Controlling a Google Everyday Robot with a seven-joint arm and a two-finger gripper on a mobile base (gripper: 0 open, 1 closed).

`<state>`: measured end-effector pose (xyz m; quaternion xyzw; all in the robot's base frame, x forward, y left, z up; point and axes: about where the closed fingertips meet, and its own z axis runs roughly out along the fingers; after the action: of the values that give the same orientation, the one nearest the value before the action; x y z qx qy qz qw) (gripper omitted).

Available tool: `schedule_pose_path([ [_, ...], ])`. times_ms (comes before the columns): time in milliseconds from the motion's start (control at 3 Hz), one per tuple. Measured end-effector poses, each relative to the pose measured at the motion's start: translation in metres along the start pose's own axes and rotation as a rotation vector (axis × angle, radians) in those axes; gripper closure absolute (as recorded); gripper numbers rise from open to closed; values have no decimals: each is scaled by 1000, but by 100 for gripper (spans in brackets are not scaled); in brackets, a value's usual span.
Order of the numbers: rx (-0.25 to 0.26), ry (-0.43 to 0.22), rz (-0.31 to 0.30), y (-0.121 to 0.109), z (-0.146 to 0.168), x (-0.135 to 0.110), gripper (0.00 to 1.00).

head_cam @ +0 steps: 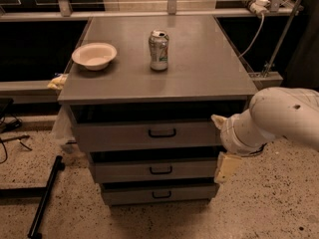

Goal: Open top drawer

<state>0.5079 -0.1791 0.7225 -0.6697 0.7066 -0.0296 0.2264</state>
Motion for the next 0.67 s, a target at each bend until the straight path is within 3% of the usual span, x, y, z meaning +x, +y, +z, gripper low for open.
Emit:
schedule_pose_path([
  [667, 6, -52, -15, -22, 42, 10, 0],
])
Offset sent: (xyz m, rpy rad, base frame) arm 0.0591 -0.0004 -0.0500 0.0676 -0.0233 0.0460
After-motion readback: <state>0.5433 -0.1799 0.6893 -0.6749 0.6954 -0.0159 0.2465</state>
